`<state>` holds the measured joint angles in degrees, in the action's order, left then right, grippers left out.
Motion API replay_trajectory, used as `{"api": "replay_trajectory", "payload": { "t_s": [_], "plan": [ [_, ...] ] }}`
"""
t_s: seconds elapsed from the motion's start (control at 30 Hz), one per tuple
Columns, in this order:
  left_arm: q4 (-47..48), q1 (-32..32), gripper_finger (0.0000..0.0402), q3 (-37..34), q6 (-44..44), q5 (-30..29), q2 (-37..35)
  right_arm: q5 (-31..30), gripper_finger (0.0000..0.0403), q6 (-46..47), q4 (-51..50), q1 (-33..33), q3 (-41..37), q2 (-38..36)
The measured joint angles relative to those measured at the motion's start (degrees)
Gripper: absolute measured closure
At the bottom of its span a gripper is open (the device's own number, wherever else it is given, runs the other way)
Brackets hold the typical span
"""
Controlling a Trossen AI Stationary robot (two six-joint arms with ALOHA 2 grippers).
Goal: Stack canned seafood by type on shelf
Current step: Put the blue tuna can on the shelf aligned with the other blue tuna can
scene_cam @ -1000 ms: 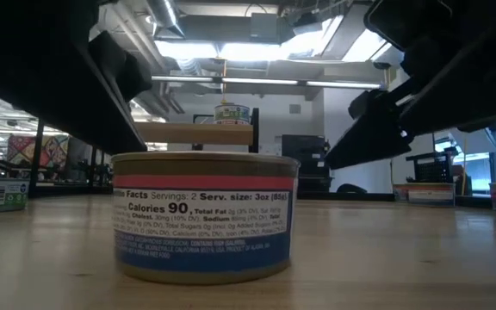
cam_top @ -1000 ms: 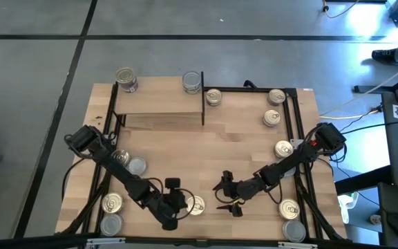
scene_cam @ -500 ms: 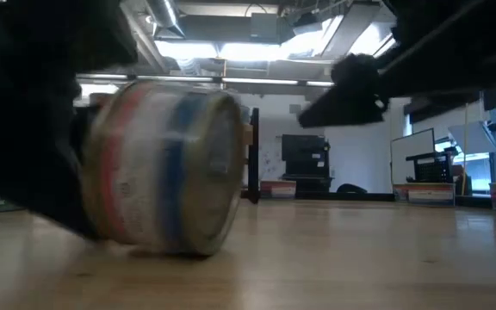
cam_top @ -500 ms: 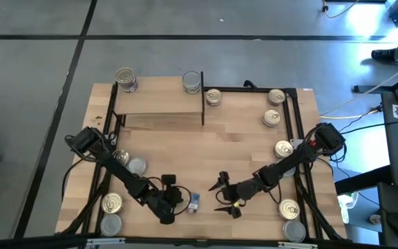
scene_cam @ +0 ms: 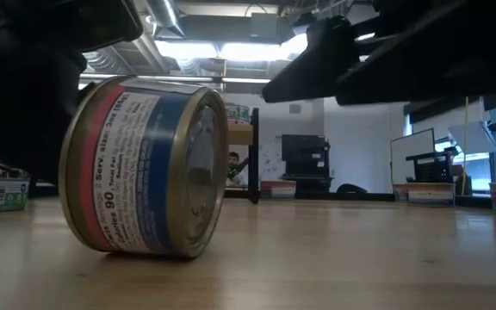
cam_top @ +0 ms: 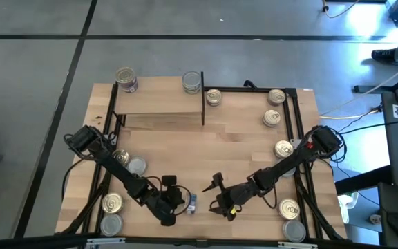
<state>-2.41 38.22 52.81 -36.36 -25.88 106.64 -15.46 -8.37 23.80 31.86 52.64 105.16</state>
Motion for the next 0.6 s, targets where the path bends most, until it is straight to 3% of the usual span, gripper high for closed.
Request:
{"api": "replay_trajectory", "payload": {
  "t_s": [0.27, 0.6],
  "plan": [
    [-0.08, -0.13, 0.0394, 0.01, -1.07, -0.07, -0.03, -0.5, 0.0027, -9.53, 7.6, -0.07, 0.15, 2.38],
    [-3.0, -0.75, 0.0394, 0.03, 0.04, -0.44, -0.03, -0.62, 0.0027, -17.55, 7.73, -2.03, 9.04, 11.84]
  ]
}}
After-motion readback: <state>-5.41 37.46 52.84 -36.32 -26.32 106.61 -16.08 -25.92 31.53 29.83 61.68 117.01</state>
